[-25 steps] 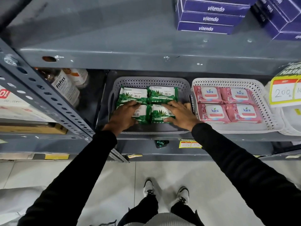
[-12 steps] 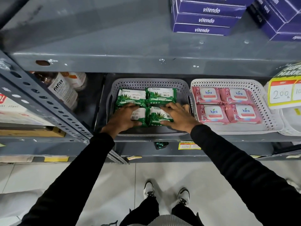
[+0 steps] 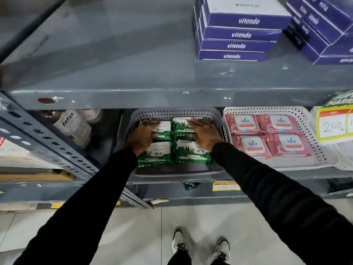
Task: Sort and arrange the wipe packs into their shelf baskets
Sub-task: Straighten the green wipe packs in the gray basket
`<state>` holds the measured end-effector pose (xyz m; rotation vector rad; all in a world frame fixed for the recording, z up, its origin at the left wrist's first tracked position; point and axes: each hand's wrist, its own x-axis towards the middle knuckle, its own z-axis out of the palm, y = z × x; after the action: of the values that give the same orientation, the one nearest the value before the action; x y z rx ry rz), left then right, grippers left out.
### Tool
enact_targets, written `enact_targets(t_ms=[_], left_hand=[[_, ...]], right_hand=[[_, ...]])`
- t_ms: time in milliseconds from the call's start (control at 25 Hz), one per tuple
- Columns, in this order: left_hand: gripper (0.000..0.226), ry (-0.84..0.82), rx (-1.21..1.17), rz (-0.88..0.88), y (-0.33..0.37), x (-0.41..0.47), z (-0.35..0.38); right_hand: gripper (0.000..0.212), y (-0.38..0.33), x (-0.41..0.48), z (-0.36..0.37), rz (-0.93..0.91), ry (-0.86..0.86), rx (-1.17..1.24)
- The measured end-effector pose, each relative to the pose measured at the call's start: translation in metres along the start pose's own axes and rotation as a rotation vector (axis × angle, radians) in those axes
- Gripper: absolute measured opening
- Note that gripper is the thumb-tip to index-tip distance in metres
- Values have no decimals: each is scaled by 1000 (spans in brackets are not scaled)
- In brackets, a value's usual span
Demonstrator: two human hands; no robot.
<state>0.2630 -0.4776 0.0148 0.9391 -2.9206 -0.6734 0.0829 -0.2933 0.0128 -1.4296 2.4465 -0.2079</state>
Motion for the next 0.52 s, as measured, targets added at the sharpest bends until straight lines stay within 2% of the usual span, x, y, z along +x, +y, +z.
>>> enact_targets(t_ms=[280, 520], left_hand=[[46, 122, 29, 5, 4, -4, 9], [45, 105, 11, 10, 2, -7, 13]], right_hand=[[62, 15, -6, 14, 11, 188, 34], [55, 16, -10, 13, -10, 160, 80]])
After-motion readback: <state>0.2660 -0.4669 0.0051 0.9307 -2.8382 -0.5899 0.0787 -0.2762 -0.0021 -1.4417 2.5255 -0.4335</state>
